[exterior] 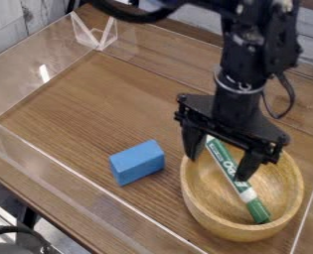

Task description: Remove the green marker from inside the brown bowl and put it on the table

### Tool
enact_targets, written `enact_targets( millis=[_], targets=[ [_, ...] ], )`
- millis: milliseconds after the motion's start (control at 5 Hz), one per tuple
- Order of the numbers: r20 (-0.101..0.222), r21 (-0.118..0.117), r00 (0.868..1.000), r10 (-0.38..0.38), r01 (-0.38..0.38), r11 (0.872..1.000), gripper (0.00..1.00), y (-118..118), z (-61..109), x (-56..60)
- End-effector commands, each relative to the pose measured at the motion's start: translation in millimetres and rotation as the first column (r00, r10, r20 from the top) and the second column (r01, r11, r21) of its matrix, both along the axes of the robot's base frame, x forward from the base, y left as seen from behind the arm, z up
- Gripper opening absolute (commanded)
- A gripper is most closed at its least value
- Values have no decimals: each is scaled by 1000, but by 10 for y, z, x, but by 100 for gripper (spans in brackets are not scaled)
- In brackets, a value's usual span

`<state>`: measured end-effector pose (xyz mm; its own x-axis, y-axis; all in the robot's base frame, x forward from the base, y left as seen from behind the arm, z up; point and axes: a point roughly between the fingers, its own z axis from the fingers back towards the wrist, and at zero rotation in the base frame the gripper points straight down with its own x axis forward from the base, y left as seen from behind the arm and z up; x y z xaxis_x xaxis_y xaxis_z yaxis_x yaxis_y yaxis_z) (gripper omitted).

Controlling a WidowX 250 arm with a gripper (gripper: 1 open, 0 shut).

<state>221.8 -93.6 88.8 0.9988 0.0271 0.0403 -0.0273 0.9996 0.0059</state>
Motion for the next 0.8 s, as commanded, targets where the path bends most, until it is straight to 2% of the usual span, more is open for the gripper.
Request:
enact_targets(
  millis=[0,600],
  targets=[
    [43,-21,999,-3,4,1000,100,-66,34,43],
    [60,-36,998,-7,9,999,100,-149,-95,59]
  ],
)
